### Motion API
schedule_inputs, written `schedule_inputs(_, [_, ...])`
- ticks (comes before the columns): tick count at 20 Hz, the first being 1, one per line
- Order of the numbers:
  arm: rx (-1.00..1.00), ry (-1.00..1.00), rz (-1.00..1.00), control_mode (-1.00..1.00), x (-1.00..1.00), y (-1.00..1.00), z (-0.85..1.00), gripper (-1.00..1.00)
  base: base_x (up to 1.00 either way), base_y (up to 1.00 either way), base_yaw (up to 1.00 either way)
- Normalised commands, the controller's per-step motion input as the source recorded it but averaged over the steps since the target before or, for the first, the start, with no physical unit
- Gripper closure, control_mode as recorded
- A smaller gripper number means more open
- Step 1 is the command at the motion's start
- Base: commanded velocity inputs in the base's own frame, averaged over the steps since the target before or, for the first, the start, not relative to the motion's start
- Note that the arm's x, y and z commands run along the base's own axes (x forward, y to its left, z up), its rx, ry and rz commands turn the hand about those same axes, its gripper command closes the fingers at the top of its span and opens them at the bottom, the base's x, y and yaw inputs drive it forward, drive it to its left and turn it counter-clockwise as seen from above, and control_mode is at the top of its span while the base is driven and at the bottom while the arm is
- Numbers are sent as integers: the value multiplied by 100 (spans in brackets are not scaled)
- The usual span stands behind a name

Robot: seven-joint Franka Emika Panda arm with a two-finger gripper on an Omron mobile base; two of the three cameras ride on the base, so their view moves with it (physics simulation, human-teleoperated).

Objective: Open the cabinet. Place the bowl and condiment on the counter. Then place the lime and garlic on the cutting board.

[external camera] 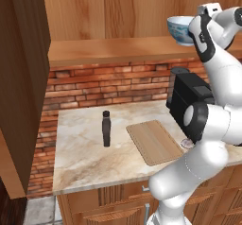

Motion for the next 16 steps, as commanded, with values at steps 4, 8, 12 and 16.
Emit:
schedule_inputs(4, [0, 4, 0, -100, 19, -3, 0, -100, 0, 0, 0])
schedule_inputs(8, [0, 7, 0, -100, 0, 0, -17, -100, 0, 0, 0])
schedule_inputs(12, [0, 8, 0, -100, 1, 0, -25, -100, 0, 0, 0])
schedule_inputs(16, [0, 3, 0, -100, 0, 0, -27, 100, 0, 0, 0])
